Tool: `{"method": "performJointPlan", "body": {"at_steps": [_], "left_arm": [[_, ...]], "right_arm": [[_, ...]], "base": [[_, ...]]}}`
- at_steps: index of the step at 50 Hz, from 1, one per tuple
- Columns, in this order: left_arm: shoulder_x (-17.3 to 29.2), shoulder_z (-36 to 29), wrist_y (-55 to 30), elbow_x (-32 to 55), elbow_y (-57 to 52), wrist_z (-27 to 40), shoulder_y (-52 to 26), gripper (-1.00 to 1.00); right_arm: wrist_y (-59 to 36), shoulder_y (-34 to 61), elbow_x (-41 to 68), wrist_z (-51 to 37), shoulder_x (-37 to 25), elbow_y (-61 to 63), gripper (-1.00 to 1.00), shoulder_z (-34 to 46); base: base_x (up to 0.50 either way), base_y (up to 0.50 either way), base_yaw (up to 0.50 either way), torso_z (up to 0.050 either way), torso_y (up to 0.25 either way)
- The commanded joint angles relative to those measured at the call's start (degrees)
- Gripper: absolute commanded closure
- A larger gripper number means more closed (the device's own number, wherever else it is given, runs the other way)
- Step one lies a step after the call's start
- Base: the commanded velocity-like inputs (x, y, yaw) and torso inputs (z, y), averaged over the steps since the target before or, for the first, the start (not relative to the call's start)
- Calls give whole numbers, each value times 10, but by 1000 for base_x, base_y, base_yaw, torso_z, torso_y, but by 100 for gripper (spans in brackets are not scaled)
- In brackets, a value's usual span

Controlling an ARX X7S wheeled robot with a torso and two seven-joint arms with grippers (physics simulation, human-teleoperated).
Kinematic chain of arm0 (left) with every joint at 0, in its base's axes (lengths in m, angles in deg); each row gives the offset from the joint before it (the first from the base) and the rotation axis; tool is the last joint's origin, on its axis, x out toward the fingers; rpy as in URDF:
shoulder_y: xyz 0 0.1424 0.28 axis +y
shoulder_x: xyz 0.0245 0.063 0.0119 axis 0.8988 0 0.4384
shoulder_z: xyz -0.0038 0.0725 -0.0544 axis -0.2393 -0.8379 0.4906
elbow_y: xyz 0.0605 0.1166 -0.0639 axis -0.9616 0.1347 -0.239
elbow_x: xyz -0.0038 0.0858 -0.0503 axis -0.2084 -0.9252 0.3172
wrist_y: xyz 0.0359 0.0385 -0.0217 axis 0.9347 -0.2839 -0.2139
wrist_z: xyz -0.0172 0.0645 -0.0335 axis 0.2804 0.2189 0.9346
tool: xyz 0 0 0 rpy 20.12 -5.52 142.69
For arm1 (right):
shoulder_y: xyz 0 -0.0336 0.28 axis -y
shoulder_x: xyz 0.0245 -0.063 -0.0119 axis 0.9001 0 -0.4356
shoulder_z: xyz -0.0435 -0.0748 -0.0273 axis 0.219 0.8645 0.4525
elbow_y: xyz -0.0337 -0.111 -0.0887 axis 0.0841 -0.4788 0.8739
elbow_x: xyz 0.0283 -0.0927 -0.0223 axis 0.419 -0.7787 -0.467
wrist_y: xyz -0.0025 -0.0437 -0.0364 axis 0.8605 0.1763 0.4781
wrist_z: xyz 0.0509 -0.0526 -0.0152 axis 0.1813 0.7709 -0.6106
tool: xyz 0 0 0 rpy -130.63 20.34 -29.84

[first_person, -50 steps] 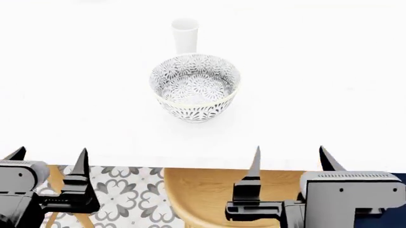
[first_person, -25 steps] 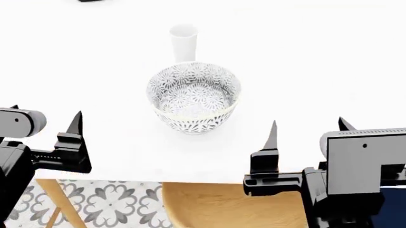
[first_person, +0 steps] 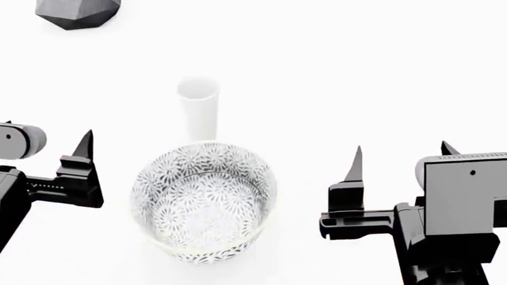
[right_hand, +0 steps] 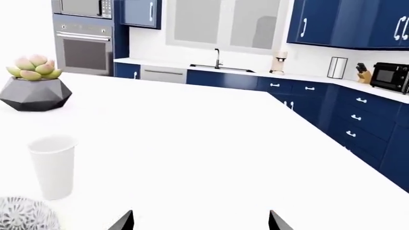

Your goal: Place the cup inside the bowl on the dining table and move the bowl to any counter.

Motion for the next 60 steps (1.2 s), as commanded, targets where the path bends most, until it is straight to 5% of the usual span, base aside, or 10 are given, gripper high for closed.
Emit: {"method": "performJointPlan", "body": {"at_steps": [1, 27, 44, 60], "left_arm": [[4, 7, -3, 7, 2, 2, -5, -100], [13, 22, 11, 23, 1, -9, 30, -100], [21, 19, 29, 14, -6, -9, 73, -100], [36, 38, 10, 33, -33, 6, 72, -100]], "right_arm": [[-10, 0, 5, -4, -2, 3, -100, 6], [-10, 3, 15, 0, 1, -10, -100, 10], [-168, 178, 241, 75, 22, -92, -100, 14], [-215, 252, 250, 145, 25, -166, -100, 89]], "base": [[500, 1, 0, 0, 0], [440, 143, 0, 0, 1], [0, 0, 0, 0, 0], [0, 0, 0, 0, 0]]}}
